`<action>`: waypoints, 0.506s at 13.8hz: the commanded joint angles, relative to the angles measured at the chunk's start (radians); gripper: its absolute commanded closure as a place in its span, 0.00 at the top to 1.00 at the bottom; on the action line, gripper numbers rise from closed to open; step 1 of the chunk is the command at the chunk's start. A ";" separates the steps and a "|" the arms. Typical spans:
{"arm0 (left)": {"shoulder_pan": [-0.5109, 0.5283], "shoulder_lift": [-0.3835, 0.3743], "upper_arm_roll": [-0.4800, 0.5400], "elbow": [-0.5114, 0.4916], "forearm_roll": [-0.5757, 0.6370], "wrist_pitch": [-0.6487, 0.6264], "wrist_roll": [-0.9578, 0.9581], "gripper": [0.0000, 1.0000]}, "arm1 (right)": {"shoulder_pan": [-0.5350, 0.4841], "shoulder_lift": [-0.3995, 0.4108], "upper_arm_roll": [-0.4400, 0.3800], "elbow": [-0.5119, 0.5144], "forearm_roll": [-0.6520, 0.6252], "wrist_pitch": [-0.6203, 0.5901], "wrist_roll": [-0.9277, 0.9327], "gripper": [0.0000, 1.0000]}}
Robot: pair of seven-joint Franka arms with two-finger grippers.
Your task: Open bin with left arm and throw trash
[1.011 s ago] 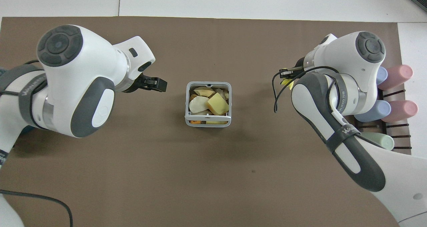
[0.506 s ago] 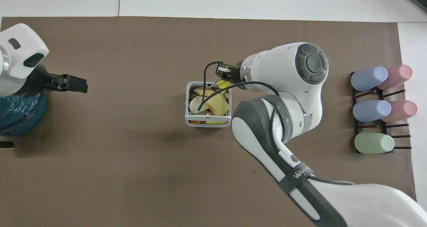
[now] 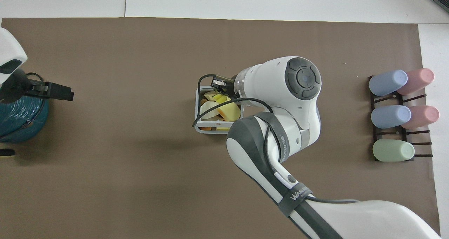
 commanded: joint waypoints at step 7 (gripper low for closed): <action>-0.096 0.009 -0.013 0.020 0.115 -0.033 -0.009 1.00 | -0.043 -0.032 -0.008 0.004 -0.253 0.014 -0.006 1.00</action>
